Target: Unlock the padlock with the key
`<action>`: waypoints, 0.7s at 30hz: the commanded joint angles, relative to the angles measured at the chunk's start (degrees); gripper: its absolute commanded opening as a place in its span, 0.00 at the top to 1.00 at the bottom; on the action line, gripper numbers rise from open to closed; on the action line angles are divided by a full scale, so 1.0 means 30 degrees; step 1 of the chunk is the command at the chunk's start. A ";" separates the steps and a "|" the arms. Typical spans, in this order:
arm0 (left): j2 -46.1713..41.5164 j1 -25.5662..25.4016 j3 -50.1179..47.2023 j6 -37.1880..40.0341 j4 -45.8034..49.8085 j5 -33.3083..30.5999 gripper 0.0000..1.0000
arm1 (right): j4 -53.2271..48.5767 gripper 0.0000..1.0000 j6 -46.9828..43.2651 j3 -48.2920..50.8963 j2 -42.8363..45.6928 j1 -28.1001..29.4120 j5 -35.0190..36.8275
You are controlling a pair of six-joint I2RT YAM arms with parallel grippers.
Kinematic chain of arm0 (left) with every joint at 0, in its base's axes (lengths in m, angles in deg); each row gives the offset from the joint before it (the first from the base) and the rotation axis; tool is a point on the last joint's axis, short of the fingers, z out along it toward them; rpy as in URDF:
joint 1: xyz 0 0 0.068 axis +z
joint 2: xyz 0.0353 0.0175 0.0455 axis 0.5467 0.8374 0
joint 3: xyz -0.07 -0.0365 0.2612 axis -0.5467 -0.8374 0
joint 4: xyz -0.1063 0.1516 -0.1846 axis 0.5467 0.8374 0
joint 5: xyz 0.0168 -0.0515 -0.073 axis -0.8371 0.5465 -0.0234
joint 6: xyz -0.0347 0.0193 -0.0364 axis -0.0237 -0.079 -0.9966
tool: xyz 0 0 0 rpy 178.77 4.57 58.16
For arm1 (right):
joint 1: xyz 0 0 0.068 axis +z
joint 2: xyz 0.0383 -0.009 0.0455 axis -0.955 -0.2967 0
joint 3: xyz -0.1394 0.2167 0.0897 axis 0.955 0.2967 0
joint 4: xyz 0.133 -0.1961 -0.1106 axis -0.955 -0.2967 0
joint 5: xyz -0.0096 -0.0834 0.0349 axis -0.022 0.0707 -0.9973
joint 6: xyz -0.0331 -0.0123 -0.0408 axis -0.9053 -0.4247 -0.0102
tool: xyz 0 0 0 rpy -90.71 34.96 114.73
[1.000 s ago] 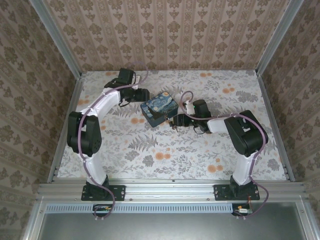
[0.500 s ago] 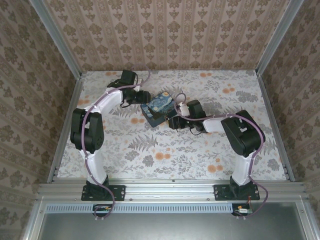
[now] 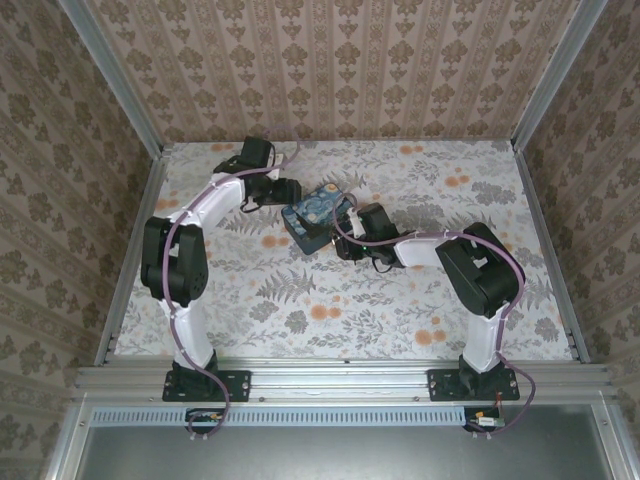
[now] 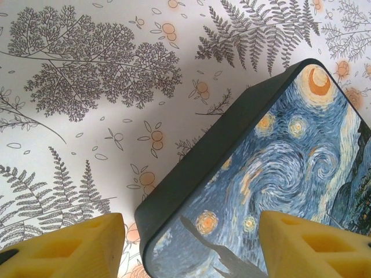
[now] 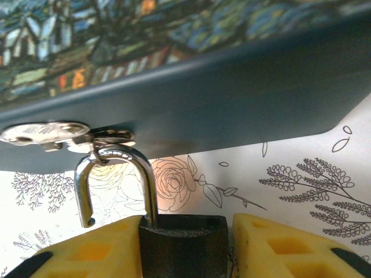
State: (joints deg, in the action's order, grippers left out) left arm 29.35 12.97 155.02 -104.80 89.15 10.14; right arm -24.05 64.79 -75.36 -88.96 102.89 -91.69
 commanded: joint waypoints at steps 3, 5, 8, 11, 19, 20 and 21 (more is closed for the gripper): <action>0.1188 -0.0163 0.0715 0.0113 -0.0325 -0.0141 0.37 | -0.0787 0.64 0.1411 0.0449 -0.0211 0.0321 -0.0718; 0.1528 -0.0164 0.0639 -0.0141 -0.0572 0.0032 0.37 | 0.0054 0.65 0.2419 0.0765 -0.0048 0.0321 -0.0923; 0.1918 -0.0271 0.0546 -0.0432 -0.0780 0.0589 0.38 | 0.1781 0.68 0.4441 0.1426 0.0174 0.0321 -0.1066; 0.1957 -0.0553 0.0253 -0.0726 -0.0864 0.0856 0.38 | 0.3650 0.69 0.6652 0.2200 0.0276 0.0321 -0.0712; 0.1491 -0.1064 -0.1031 -0.1528 -0.1003 0.1648 0.40 | 0.6944 0.74 1.1025 0.2959 0.0489 0.0518 0.1286; 0.1417 -0.1108 -0.1190 -0.1596 -0.0989 0.1598 0.40 | 0.7403 0.75 1.1493 0.3103 0.0516 0.0525 0.1614; 0.1368 -0.1155 -0.1301 -0.1643 -0.0960 0.1564 0.40 | 0.7745 0.75 1.1877 0.3224 0.0591 0.0520 0.1920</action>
State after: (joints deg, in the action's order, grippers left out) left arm 34.45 11.01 153.51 -108.30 83.62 12.67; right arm -5.86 93.12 -66.90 -88.39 103.57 -88.48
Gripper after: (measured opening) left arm 0.603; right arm 0.305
